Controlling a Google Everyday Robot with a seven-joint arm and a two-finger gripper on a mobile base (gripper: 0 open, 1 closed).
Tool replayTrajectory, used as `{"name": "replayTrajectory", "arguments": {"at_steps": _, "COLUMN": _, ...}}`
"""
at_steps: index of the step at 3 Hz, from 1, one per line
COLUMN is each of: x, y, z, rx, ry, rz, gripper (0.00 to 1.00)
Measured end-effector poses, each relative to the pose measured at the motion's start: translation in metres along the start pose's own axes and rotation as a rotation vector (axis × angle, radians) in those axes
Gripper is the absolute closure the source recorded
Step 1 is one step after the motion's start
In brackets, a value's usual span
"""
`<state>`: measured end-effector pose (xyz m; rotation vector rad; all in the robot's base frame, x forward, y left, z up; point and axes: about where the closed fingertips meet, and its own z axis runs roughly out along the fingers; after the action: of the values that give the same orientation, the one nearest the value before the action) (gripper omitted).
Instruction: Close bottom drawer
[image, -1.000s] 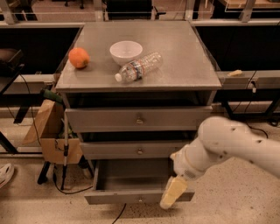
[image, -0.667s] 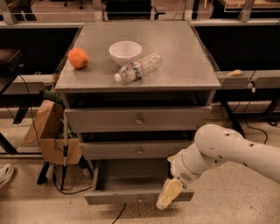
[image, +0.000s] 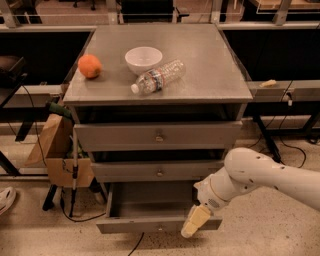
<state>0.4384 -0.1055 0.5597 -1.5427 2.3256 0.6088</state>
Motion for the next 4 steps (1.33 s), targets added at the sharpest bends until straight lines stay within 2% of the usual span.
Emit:
{"name": "replayTrajectory", "arguments": {"at_steps": 1, "x": 0.044, "y": -0.024, "z": 0.05, "rx": -0.03, "ry": -0.032, "rz": 0.075, "gripper": 0.0}}
{"name": "replayTrajectory", "arguments": {"at_steps": 2, "x": 0.09, "y": -0.036, "z": 0.113, "rx": -0.08, "ry": -0.072, "rz": 0.16, "gripper": 0.19}}
{"name": "replayTrajectory", "arguments": {"at_steps": 3, "x": 0.12, "y": -0.043, "z": 0.179, "rx": -0.123, "ry": -0.117, "rz": 0.189, "gripper": 0.42}}
{"name": "replayTrajectory", "arguments": {"at_steps": 4, "x": 0.147, "y": -0.051, "z": 0.243, "rx": -0.144, "ry": -0.165, "rz": 0.221, "gripper": 0.65}}
